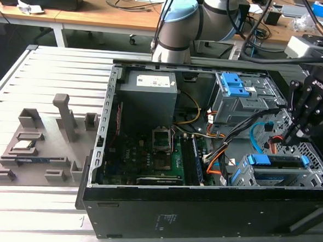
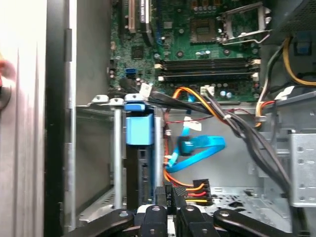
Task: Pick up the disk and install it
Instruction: 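Insert the first disk wire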
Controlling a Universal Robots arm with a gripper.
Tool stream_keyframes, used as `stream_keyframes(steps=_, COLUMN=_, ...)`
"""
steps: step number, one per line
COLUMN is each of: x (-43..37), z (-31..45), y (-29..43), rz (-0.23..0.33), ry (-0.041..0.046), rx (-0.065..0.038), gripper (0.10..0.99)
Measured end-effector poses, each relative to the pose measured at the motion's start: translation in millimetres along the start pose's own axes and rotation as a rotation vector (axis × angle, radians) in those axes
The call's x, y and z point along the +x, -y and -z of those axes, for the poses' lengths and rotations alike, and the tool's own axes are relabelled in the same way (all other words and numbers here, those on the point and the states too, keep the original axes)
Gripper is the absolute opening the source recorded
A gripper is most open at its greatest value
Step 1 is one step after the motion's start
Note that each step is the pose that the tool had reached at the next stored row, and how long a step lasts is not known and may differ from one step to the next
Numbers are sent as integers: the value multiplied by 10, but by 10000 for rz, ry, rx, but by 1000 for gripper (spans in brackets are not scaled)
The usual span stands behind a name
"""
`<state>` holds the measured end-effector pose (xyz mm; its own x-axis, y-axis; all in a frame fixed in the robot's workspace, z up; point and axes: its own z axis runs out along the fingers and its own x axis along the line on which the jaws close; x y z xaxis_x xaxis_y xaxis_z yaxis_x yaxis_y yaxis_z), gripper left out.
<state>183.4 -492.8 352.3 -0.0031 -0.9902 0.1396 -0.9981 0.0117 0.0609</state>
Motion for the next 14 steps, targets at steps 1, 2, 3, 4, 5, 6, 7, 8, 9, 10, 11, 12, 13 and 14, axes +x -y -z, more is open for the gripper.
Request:
stream_keyframes(steps=1, x=47, z=-9, y=1, rz=0, ry=-4, rx=0, gripper=169)
stream_keyframes(steps=2, x=77, z=-15, y=1, rz=0, ry=-7, rx=0, gripper=169)
stream_keyframes(steps=3, x=107, z=-24, y=2, rz=0, ry=-7, rx=1, gripper=169)
stream_keyframes(steps=4, x=128, z=-33, y=3, rz=0, ry=-5, rx=0, gripper=169)
stream_keyframes(steps=5, x=160, z=-48, y=4, rz=0, ry=-7, rx=1, gripper=169)
stream_keyframes(steps=6, x=176, z=-72, y=5, rz=-136, ry=5, rx=-19, gripper=169)
stream_keyframes(steps=7, x=179, z=-87, y=15, rz=-259, ry=14, rx=-36, gripper=169)
stream_keyframes(steps=8, x=179, z=-90, y=24, rz=-278, ry=17, rx=-41, gripper=169)
stream_keyframes(steps=9, x=179, z=-92, y=33, rz=-296, ry=21, rx=-44, gripper=169)
stream_keyframes(steps=10, x=177, z=-98, y=42, rz=-316, ry=35, rx=-47, gripper=169)
stream_keyframes(steps=11, x=177, z=-103, y=43, rz=-357, ry=65, rx=-54, gripper=169)
stream_keyframes(steps=12, x=176, z=-110, y=46, rz=-400, ry=97, rx=-61, gripper=169)
stream_keyframes(steps=13, x=175, z=-115, y=48, rz=-437, ry=122, rx=-67, gripper=169)
stream_keyframes(steps=14, x=174, z=-122, y=52, rz=-486, ry=162, rx=-76, gripper=169)
